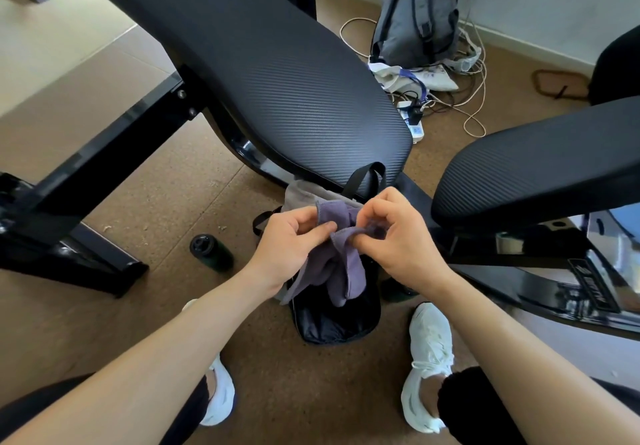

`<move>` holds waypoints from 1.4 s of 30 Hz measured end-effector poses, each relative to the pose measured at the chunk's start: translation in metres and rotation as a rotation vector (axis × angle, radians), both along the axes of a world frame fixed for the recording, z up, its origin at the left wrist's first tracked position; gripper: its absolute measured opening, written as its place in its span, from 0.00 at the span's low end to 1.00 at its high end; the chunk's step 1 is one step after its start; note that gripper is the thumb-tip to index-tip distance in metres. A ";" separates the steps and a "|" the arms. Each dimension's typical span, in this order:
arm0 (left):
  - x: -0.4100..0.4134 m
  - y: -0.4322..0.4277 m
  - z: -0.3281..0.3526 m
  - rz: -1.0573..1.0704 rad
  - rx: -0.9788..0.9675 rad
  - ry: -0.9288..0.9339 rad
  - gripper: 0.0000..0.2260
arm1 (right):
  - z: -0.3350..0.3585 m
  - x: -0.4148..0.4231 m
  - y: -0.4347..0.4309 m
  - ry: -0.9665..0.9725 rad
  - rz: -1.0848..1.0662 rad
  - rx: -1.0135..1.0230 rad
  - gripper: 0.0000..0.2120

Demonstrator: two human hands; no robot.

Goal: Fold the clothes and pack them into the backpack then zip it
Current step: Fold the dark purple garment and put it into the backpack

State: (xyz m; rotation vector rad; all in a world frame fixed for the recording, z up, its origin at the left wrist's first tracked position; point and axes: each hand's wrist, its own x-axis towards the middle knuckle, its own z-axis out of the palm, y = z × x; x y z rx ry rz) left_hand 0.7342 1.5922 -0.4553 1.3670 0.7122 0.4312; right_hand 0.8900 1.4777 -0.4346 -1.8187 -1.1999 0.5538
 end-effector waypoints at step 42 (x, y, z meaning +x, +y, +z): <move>-0.013 0.033 0.019 0.427 -0.055 -0.190 0.13 | -0.012 0.010 -0.008 -0.017 0.346 -0.450 0.07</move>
